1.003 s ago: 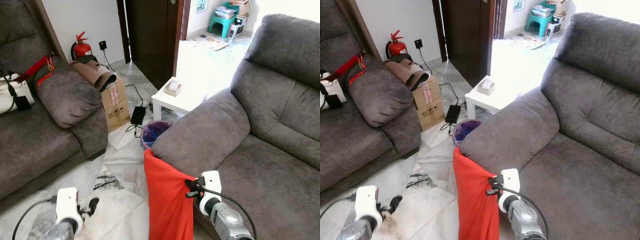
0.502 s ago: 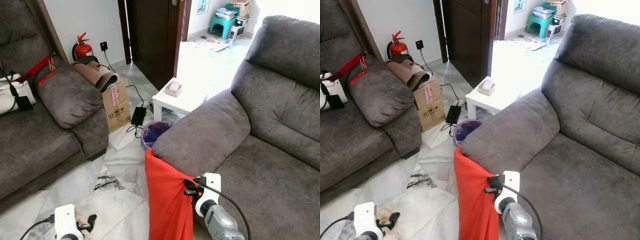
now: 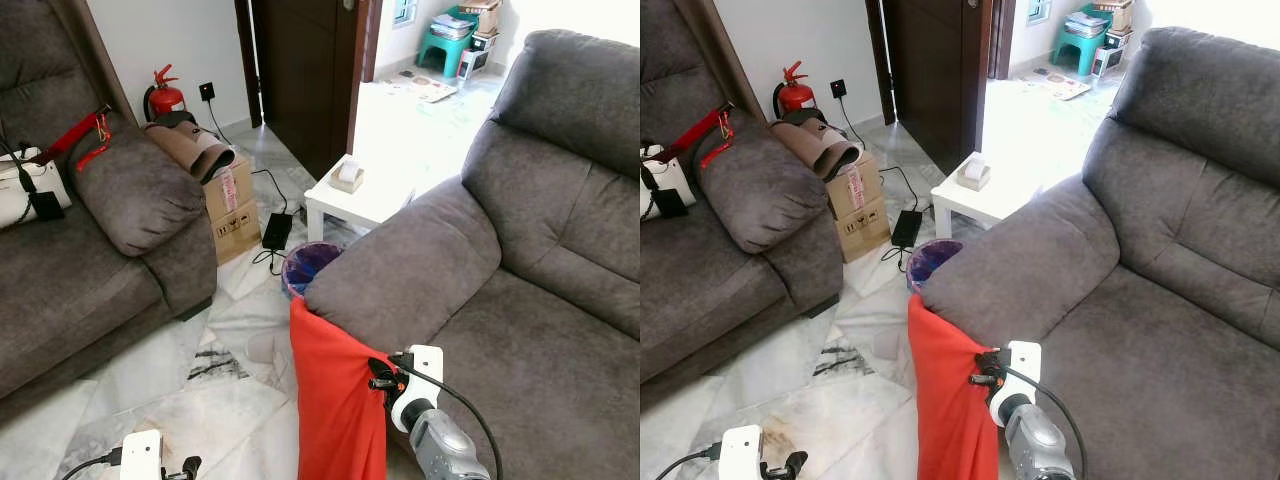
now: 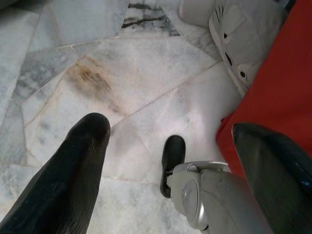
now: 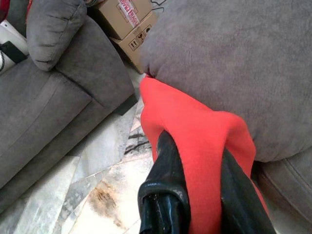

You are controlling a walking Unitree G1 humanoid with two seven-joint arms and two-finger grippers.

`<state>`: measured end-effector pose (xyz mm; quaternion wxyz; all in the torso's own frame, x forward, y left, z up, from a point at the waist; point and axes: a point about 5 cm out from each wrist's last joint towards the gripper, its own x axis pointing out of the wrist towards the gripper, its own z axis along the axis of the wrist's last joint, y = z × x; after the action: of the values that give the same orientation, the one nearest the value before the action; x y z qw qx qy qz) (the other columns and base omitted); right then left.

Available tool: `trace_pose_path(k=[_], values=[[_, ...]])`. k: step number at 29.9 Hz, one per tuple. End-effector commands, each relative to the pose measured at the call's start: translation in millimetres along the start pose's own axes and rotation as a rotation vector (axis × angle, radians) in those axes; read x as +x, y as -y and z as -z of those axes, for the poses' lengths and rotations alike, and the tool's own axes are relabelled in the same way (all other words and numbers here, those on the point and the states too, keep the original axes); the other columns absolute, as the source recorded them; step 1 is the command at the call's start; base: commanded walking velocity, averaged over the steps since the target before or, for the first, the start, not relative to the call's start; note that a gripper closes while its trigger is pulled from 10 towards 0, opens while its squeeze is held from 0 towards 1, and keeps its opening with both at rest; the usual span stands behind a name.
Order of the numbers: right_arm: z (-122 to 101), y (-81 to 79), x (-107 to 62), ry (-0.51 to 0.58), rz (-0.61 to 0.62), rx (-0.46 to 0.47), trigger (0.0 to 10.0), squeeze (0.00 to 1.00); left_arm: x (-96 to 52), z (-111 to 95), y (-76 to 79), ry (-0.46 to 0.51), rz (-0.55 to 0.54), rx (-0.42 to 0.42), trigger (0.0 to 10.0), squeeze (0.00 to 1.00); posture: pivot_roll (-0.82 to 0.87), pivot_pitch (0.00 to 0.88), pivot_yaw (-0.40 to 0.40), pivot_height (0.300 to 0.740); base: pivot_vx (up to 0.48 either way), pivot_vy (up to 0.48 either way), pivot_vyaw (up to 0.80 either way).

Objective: Move the pillow to the sofa from floor

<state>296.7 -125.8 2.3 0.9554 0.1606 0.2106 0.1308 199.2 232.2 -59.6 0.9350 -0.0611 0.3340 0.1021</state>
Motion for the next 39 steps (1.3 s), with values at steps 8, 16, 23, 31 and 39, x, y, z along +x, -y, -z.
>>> trace_pose_path(k=[8,16,23,31,39], values=[[-20.7,-7.5,6.8,0.085,-0.036,-0.025,10.0,0.0,-4.2,11.5,-4.0,-0.039,0.004,0.038,10.0,0.0,0.16,0.077,0.016,0.74,-0.251,0.0,0.0],[-18.8,-11.7,7.3,0.077,-0.059,-0.056,10.0,0.0,-4.5,11.7,-4.6,-0.039,0.004,0.039,10.0,0.0,0.15,0.083,0.015,0.74,-0.251,0.0,0.0],[-22.8,-9.2,7.9,0.09,-0.037,-0.04,10.0,0.0,-3.7,9.7,-2.7,-0.026,0.01,0.036,10.0,0.0,0.15,0.09,0.01,0.74,-0.252,0.0,0.0],[-26.3,-2.1,6.9,0.096,0.002,-0.031,10.0,0.0,-3.1,8.0,-1.5,-0.013,0.006,0.019,10.0,0.0,0.15,0.097,0.002,0.74,-0.187,0.0,0.0],[-24.4,-0.3,6.9,0.071,0.017,-0.031,10.0,0.0,-2.8,8.4,0.1,-0.019,0.012,0.014,10.0,0.0,0.15,0.105,0.0,0.74,0.0,0.0,-0.3]])
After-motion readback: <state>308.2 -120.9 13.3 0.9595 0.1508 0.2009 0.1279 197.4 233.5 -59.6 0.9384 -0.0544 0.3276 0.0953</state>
